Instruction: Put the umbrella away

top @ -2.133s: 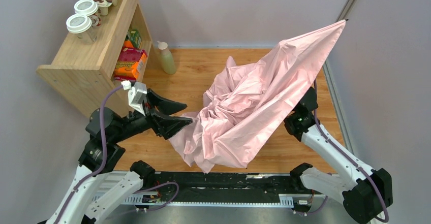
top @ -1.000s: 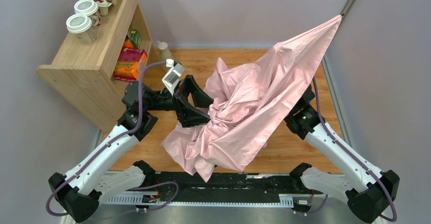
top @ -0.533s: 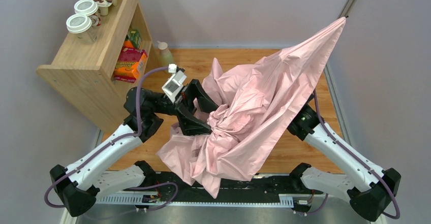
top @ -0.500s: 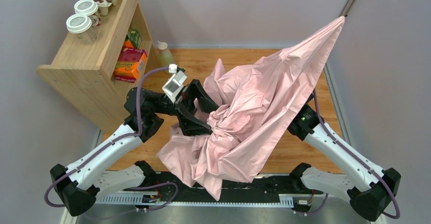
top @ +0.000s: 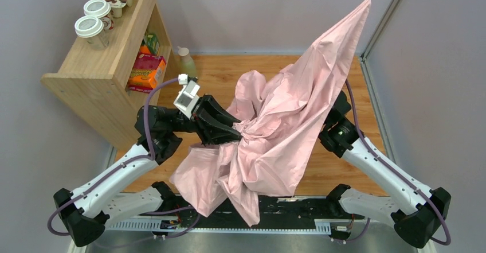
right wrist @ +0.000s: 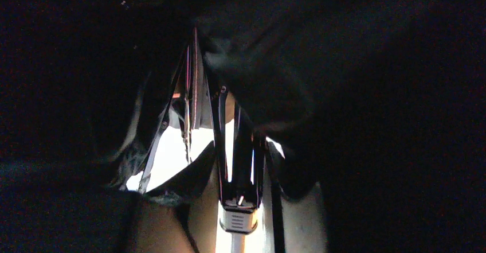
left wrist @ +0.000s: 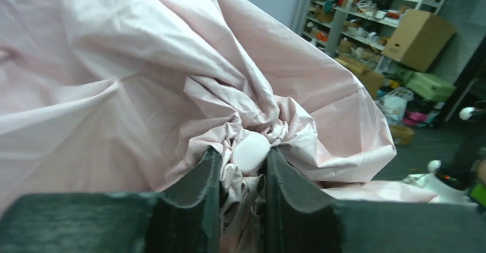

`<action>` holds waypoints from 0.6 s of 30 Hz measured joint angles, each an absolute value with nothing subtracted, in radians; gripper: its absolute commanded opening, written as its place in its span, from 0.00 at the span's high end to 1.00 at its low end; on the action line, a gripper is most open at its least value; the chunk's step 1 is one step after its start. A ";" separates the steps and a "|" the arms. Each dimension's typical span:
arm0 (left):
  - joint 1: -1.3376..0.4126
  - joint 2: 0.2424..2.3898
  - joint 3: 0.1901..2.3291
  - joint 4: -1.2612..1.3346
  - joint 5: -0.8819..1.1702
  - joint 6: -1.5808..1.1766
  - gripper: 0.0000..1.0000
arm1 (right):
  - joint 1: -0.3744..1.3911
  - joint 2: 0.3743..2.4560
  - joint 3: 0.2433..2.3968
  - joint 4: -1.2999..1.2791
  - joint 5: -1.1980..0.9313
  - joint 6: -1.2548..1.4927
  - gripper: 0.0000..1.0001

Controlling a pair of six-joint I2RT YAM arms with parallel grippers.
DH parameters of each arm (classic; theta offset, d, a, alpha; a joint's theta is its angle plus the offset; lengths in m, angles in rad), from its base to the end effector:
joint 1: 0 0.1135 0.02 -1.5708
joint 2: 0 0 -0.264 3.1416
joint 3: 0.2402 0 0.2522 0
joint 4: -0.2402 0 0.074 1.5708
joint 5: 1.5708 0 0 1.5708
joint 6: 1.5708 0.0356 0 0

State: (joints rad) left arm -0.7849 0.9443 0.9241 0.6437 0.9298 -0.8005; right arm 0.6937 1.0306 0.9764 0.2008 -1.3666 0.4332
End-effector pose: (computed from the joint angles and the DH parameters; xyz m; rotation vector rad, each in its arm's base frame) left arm 0.1133 -0.1535 0.4380 0.9954 1.0332 -1.7859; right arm 0.1410 0.1626 0.3984 -1.4500 1.1831 1.7795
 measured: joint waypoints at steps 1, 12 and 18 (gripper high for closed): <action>-0.782 0.943 0.926 0.650 0.917 -0.791 0.98 | 0.694 1.033 0.976 0.197 -1.354 0.439 0.95; -0.778 0.831 0.928 0.468 0.697 -0.602 1.00 | 0.712 0.934 0.908 -0.016 -1.071 0.310 0.01; -0.796 0.710 0.944 0.184 0.456 -0.466 1.00 | 0.653 0.843 0.741 -0.128 -0.609 0.276 0.00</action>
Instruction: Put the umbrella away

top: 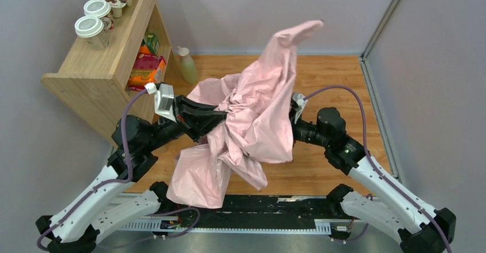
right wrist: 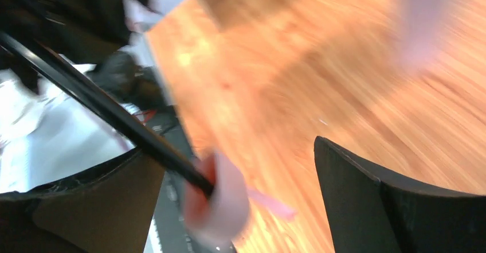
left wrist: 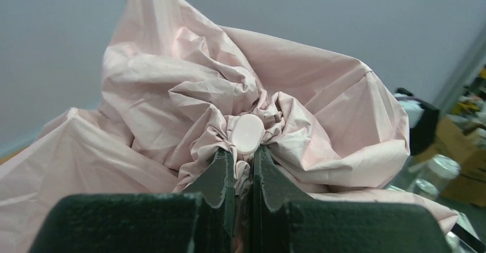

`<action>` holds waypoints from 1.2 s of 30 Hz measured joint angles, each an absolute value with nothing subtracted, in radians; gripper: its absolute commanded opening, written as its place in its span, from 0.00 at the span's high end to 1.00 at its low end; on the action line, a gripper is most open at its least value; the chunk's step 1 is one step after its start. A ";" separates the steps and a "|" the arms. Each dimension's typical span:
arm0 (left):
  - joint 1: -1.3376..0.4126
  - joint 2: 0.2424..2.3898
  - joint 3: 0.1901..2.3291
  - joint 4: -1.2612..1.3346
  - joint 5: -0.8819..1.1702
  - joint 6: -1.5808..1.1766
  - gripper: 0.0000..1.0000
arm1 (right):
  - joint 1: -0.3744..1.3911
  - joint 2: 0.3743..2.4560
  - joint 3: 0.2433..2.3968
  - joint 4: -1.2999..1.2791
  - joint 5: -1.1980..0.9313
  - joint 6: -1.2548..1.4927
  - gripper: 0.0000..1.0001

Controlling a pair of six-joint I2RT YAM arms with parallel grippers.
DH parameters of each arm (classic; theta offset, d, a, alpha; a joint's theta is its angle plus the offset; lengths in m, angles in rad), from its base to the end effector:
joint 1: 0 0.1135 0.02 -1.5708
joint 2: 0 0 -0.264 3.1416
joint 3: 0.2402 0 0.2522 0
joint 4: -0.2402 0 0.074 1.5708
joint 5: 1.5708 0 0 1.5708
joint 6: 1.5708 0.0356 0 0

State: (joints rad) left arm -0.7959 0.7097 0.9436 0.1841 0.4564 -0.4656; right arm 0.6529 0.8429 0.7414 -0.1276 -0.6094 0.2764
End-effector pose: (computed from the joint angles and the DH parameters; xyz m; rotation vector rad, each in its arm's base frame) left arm 0.0874 -0.1117 0.4437 0.6395 1.1479 -1.3547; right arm 0.1422 0.1344 0.3220 -0.8079 1.7484 1.1900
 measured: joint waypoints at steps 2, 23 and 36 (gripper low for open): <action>-0.794 0.676 0.955 0.088 0.348 -0.424 1.00 | 0.633 0.815 0.696 -0.158 -0.486 0.279 0.00; -0.797 0.599 0.871 -0.177 0.139 -0.067 1.00 | 0.747 0.731 0.895 -0.252 -0.537 0.162 0.33; -0.797 0.537 0.838 -0.160 0.332 -0.029 1.00 | 1.013 0.973 0.899 -0.179 -0.588 0.182 0.23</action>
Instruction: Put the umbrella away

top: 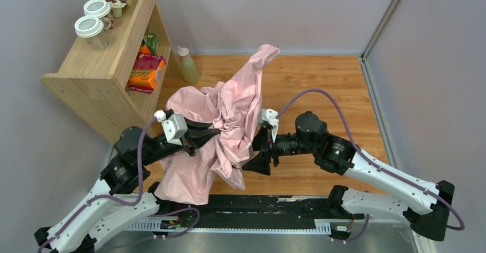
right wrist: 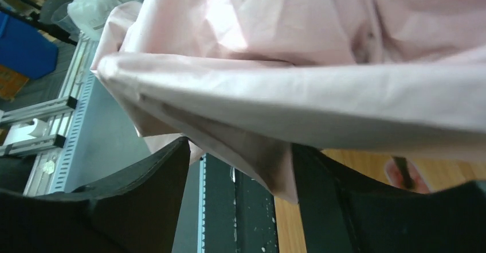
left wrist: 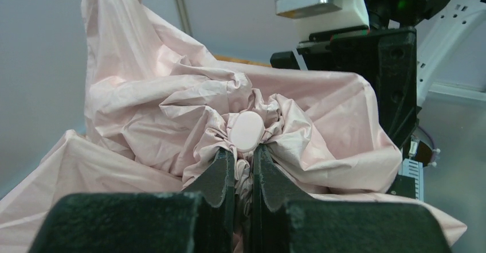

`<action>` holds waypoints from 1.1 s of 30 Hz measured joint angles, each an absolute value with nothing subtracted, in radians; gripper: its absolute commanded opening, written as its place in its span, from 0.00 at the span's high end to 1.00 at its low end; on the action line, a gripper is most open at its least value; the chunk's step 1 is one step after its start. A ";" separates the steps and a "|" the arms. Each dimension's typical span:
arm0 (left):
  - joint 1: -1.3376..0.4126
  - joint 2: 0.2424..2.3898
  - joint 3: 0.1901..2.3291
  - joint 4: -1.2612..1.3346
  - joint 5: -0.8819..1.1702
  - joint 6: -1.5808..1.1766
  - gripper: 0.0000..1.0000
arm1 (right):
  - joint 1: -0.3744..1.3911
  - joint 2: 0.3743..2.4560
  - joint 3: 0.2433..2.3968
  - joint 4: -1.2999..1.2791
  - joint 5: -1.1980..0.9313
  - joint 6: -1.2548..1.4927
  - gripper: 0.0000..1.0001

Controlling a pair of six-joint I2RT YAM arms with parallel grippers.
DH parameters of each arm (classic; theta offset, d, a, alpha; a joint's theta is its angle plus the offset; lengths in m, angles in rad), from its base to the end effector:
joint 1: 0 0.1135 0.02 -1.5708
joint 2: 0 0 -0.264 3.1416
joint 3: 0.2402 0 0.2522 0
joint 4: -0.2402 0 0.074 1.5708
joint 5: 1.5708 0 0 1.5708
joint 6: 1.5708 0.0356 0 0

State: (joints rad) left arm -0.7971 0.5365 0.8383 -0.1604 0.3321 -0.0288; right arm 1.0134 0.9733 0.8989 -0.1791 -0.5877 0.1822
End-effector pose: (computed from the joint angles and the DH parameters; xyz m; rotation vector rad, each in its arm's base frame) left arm 0.0726 -0.0909 0.3937 0.8169 1.2607 -0.9086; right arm 0.0999 0.1976 0.3474 -1.2086 1.6043 1.3410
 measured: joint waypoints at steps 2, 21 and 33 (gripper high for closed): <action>-0.797 0.536 0.839 -0.173 0.364 -0.009 1.00 | 1.013 0.928 0.901 -0.232 -0.543 0.166 0.12; -0.797 0.491 0.899 -0.369 0.646 0.048 1.00 | 0.781 0.889 1.266 -0.545 -0.038 0.064 0.07; -0.797 0.464 0.895 -0.341 0.710 0.041 1.00 | 0.756 1.029 1.274 -0.415 -0.545 0.090 0.63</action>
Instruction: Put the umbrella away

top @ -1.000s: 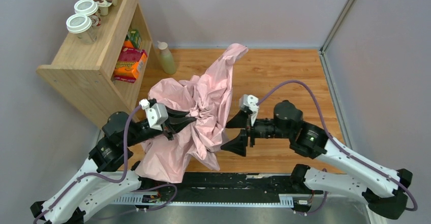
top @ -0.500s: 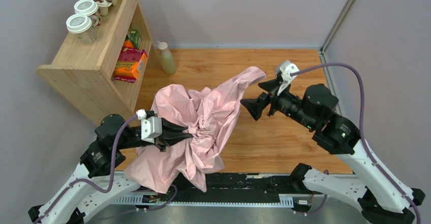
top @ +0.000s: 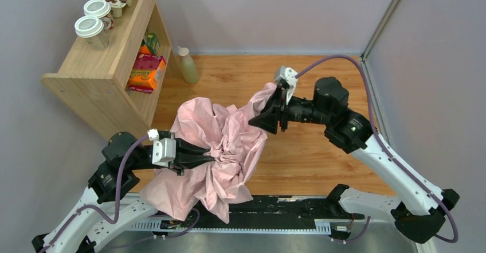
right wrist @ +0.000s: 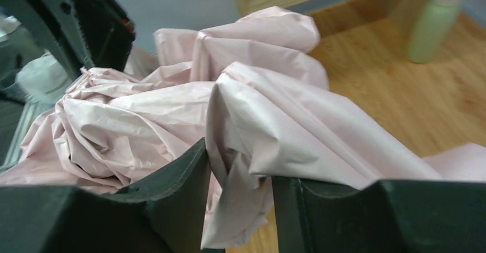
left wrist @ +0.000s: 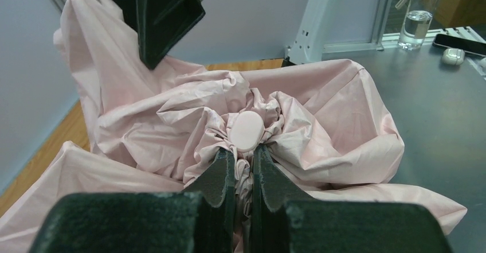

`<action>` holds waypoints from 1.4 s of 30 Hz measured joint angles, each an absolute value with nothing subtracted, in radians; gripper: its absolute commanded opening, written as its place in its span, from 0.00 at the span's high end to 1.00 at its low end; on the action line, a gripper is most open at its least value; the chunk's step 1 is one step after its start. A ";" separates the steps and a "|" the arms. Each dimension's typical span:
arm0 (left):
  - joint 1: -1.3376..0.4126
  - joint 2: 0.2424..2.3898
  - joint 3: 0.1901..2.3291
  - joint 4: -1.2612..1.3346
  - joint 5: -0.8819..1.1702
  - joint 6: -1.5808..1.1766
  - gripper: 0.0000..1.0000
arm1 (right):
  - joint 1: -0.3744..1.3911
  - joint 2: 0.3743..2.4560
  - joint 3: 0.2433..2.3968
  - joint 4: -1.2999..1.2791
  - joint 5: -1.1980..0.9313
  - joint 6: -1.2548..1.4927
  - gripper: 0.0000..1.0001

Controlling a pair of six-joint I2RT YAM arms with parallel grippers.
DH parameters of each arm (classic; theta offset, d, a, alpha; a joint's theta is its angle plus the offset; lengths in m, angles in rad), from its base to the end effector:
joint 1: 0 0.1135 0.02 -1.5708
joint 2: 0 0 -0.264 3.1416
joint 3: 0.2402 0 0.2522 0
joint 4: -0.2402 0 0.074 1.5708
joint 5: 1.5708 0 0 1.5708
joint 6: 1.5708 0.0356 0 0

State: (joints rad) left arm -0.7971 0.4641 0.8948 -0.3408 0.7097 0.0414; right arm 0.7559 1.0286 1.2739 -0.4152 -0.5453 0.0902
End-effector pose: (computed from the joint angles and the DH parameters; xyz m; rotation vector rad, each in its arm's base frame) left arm 0.0407 -0.0749 0.3975 1.1607 1.1173 -1.1169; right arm 0.1400 0.1573 0.4397 -0.9865 1.5584 1.0790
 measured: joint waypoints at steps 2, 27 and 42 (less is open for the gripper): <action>-0.797 0.466 0.892 -0.324 0.718 0.036 1.00 | 0.778 1.066 1.248 -0.360 -0.628 0.109 0.80; -0.802 0.466 0.796 -0.113 0.799 -0.103 1.00 | 0.694 0.900 1.177 -0.410 -0.828 0.199 0.00; -0.802 0.447 0.794 -0.025 1.012 -0.214 1.00 | 0.674 0.983 1.169 -0.408 -1.058 0.224 0.00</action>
